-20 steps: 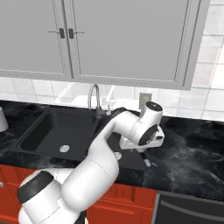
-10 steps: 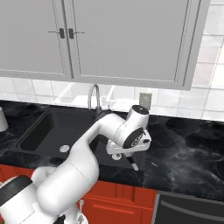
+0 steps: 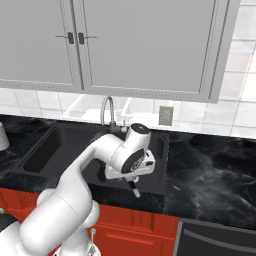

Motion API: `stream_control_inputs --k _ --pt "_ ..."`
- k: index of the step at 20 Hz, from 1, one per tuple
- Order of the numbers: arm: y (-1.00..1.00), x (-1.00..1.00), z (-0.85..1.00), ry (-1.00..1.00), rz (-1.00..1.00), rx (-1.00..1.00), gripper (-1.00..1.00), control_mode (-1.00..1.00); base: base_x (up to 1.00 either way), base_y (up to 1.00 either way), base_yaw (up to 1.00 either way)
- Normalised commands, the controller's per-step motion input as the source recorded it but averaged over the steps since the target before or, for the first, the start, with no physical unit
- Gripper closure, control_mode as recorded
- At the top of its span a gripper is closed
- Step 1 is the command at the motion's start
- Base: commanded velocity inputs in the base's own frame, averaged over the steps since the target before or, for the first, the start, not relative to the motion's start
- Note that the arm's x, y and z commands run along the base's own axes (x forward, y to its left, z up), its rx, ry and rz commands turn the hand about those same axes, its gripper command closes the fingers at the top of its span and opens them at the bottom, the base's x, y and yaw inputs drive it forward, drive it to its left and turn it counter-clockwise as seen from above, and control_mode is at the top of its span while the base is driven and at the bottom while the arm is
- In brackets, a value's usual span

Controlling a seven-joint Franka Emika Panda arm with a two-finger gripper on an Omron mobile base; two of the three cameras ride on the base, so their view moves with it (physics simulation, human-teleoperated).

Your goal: Place the pan in the left basin and the glass cup in the right basin of the sink.

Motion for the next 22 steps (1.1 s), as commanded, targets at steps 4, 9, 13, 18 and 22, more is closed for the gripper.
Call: stream_control_inputs --k 4,9,13,18,22 --pt "0.51 0.00 0.00 0.00 0.00 0.00 1.00 -1.00 0.00 0.00 0.00" --pt "0.43 0.06 0.00 0.00 0.01 0.00 1.00 -1.00 0.00 0.00 0.00" --pt "0.48 0.10 -0.05 0.00 0.00 0.00 1.00 -1.00 0.00 0.00 0.00" --pt "0.46 0.17 -0.10 0.00 0.01 0.00 1.00 -1.00 0.00 0.00 0.00" --pt "0.44 0.25 -0.23 0.04 0.01 0.00 1.00 -1.00 0.00 0.00 0.00"
